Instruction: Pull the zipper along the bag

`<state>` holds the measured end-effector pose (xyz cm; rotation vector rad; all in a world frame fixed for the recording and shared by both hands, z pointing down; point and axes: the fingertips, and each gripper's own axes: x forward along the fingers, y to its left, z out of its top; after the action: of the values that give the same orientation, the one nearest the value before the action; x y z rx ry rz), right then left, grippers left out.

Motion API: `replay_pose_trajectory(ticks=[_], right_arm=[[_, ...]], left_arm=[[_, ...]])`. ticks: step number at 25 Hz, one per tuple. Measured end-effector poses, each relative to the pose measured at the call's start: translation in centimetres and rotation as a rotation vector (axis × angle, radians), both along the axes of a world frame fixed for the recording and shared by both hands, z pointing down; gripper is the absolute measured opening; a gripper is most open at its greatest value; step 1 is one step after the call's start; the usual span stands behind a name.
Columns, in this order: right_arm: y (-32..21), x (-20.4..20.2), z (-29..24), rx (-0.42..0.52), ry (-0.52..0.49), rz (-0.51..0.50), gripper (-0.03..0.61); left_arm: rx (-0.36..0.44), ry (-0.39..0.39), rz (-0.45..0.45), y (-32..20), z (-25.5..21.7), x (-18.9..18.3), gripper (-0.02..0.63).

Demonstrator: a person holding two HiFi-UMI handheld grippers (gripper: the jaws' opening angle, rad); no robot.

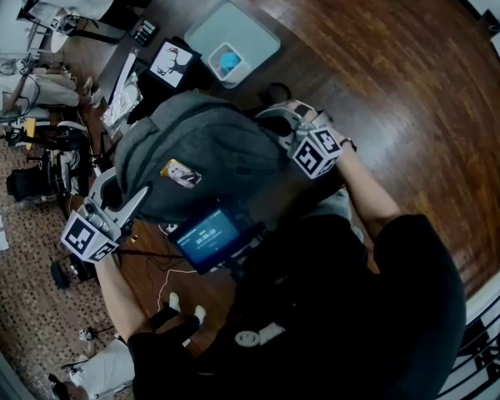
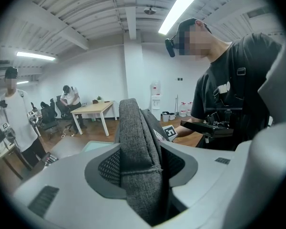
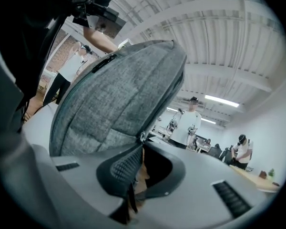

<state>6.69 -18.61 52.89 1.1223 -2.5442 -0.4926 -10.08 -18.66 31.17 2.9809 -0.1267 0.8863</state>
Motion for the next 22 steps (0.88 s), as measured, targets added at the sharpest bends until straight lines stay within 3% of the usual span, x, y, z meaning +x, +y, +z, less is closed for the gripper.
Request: replay_pose_trajectory(ticks=[9, 13, 15, 18, 19, 20, 22], right_arm=[[-0.2, 1.9, -1.6, 0.01, -0.014, 0.107, 0.014], [-0.8, 3.7, -4.9, 0.043, -0.097, 0.168, 0.009], [-1.2, 4.0, -4.5, 0.009, -0.003, 0.13, 0.009], [0.1, 2.9, -0.4, -0.093, 0.176, -0.004, 0.019], [0.8, 2.3, 0.9, -0.124, 0.203, -0.046, 0.08], [1.5, 1.7, 1.6, -0.153, 0.194, -0.073, 0.121], [2.3, 1.5, 1.7, -0.197, 0.076, -0.065, 0.123]], left_arm=[[0.019, 0.045, -0.016, -0.6, 0.2, -0.3, 0.189], [0.031, 0.066, -0.008, -0.8, 0.0, -0.3, 0.191], [0.033, 0.072, -0.001, -0.9, 0.1, -0.2, 0.19], [0.03, 0.076, 0.0, -0.7, 0.2, -0.3, 0.19], [0.03, 0.077, 0.0, -0.6, 0.2, -0.4, 0.191], [0.031, 0.077, 0.0, -0.7, 0.2, -0.4, 0.192], [0.03, 0.077, -0.001, -0.7, 0.1, -0.3, 0.191]])
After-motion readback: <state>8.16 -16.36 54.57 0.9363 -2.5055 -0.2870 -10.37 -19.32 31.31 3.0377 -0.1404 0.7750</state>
